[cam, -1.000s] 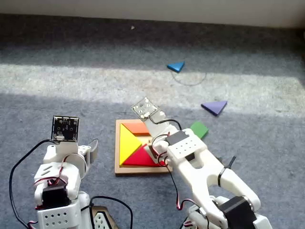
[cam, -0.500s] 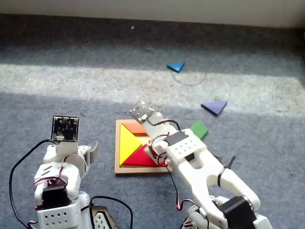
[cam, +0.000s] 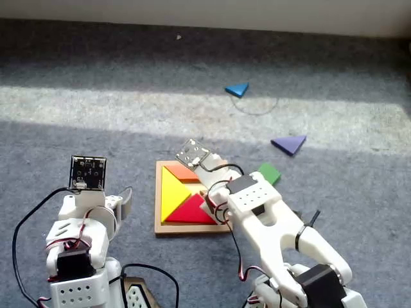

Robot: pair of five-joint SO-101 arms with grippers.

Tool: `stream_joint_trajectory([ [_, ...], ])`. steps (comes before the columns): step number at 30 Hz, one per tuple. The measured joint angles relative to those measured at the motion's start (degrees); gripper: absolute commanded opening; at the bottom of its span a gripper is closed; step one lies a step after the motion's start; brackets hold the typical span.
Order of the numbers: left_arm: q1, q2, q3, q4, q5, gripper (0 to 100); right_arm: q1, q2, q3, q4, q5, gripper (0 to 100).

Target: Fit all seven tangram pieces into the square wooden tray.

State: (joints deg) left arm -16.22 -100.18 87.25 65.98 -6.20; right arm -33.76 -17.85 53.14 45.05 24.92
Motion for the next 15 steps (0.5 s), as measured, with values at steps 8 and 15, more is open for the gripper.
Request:
stream_joint_trajectory([
  [8, 0.00, 0.00, 0.00, 0.00, 0.00, 29, -1.41, 0.00, 0.00, -0.18, 0.00, 18.0],
  [15, 0.00, 0.00, 0.00, 0.00, 0.00, 29, -3.43, 0.00, 0.00, -0.97, 0.00, 18.0],
])
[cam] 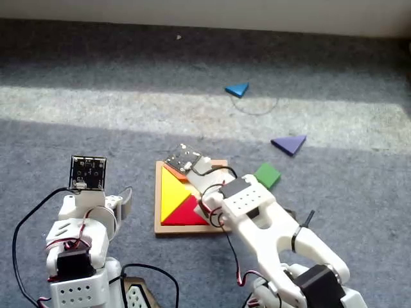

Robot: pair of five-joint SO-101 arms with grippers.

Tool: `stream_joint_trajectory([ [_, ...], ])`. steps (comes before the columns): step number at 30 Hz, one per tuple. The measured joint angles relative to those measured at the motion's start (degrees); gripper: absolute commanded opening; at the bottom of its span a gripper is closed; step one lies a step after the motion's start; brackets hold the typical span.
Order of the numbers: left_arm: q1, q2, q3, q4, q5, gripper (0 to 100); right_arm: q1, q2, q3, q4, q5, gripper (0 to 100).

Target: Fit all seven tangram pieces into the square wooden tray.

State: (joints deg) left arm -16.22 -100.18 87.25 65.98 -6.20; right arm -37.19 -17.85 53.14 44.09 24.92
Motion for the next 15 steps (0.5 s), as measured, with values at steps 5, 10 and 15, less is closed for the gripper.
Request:
stream_joint_trajectory([
  [5, 0.00, 0.00, 0.00, 0.00, 0.00, 29, -1.49, 0.00, 0.00, -0.35, 0.00, 17.8],
  [10, 0.00, 0.00, 0.00, 0.00, 0.00, 29, -1.49, 0.09, 0.00, -1.67, 0.00, 17.7],
  [15, 0.00, 0.00, 0.00, 0.00, 0.00, 29, -0.70, 2.64, 0.00, -4.04, 0.00, 17.6],
])
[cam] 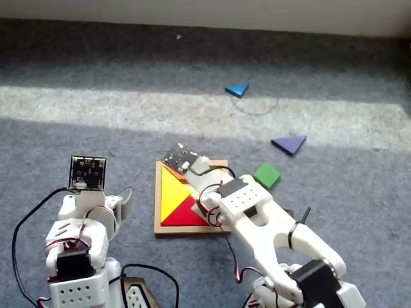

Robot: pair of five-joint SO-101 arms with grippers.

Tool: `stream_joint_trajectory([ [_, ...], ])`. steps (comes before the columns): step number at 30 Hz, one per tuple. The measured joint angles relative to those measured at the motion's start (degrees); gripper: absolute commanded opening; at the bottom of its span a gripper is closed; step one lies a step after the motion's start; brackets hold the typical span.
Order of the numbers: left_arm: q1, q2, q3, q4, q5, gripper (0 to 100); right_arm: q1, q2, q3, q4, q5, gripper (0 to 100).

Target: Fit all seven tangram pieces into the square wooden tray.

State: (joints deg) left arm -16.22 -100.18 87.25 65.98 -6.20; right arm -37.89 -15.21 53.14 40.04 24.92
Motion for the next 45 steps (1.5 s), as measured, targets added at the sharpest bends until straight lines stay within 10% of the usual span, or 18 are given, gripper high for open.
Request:
stream_joint_trajectory([
  [24, 0.00, 0.00, 0.00, 0.00, 0.00, 29, 0.53, -10.29, 0.26, 3.96, -0.09, 0.5],
  [45, 0.00, 0.00, 0.00, 0.00, 0.00, 29, 5.01, -28.31, 31.38, -41.85, -0.09, 1.0],
])
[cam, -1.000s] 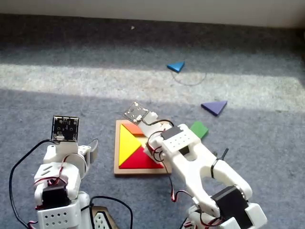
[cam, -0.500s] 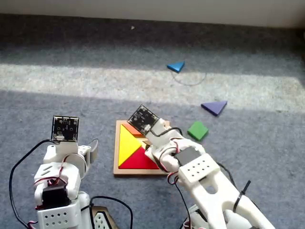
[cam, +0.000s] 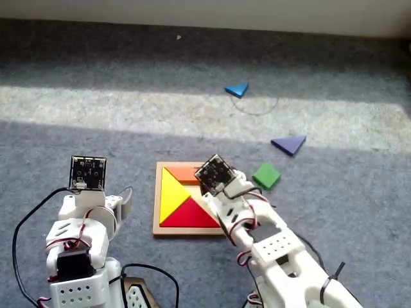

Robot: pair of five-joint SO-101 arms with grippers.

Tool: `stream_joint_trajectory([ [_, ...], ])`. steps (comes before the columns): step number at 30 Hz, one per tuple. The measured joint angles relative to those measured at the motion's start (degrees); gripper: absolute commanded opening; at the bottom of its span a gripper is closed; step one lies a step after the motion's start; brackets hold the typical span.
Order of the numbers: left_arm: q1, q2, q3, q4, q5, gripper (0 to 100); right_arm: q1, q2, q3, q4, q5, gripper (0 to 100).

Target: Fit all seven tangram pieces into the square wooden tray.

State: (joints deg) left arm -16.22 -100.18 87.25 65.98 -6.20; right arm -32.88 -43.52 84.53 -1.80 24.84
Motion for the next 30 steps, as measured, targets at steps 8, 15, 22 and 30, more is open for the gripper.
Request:
stream_joint_trajectory([
  [8, 0.00, 0.00, 0.00, 0.00, 0.00, 29, -3.34, 0.00, 4.84, -12.40, 0.09, 6.1],
  [15, 0.00, 0.00, 0.88, 0.00, 0.00, 29, -3.34, -0.09, 5.27, -13.54, -13.19, 20.7],
  [22, 0.00, 0.00, 0.88, 0.00, 0.00, 29, -3.34, -0.09, 5.27, -13.54, -16.00, 19.1],
  [30, 0.00, 0.00, 0.88, 0.00, 0.00, 29, -1.32, -0.09, 5.27, -12.84, -16.26, 19.1],
])
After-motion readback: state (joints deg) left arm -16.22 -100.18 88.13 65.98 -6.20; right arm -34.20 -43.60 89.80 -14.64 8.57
